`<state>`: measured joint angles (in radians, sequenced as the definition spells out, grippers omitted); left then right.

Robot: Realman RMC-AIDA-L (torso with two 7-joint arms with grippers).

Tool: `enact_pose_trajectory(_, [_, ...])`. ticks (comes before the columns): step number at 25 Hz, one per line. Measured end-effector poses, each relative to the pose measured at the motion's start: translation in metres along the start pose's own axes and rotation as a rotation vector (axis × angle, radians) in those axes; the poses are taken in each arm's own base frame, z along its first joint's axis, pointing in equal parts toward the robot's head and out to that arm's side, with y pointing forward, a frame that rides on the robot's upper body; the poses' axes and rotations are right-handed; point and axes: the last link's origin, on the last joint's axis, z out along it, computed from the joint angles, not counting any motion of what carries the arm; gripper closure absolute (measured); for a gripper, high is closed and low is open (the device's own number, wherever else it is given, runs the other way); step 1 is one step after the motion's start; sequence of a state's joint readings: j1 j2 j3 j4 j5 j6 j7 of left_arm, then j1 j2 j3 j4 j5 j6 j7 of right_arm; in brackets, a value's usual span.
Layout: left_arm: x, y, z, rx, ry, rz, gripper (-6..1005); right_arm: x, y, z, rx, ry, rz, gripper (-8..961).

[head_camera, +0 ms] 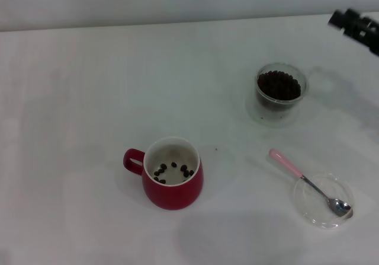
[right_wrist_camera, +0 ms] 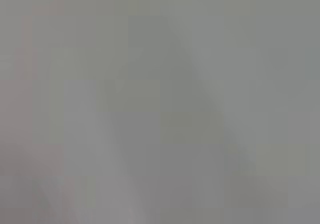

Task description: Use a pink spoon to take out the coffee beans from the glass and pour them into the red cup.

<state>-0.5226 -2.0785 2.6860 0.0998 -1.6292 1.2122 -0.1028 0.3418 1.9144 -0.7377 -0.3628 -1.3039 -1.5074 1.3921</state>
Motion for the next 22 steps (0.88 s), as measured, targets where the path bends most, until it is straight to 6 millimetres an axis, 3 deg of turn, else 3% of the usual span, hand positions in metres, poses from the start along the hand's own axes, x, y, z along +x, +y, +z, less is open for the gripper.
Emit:
enact_pose_trajectory(2, [0.0, 0.001, 0.001, -0.002, 0.001, 0.0, 199, 0.0, -0.008, 0.0, 0.098, -0.096, -0.066, 76])
enact_pose_trajectory(3, [0.001, 0.001, 0.001, -0.002, 0.002, 0.0, 199, -0.001, -0.015, -0.004, 0.207, -0.213, -0.16, 76])
enact_pose_trajectory(8, [0.002, 0.002, 0.003, -0.006, 0.005, -0.001, 199, -0.002, -0.023, -0.003, 0.437, -0.412, -0.367, 77])
enact_pose_trajectory(13, [0.002, 0.003, 0.004, -0.005, 0.006, -0.001, 199, 0.001, -0.036, -0.002, 0.605, -0.414, -0.433, 78])
enact_pose_trajectory(22, [0.002, 0.006, 0.011, 0.005, -0.006, -0.015, 199, 0.015, -0.061, 0.015, 0.772, -0.191, -0.519, 80])
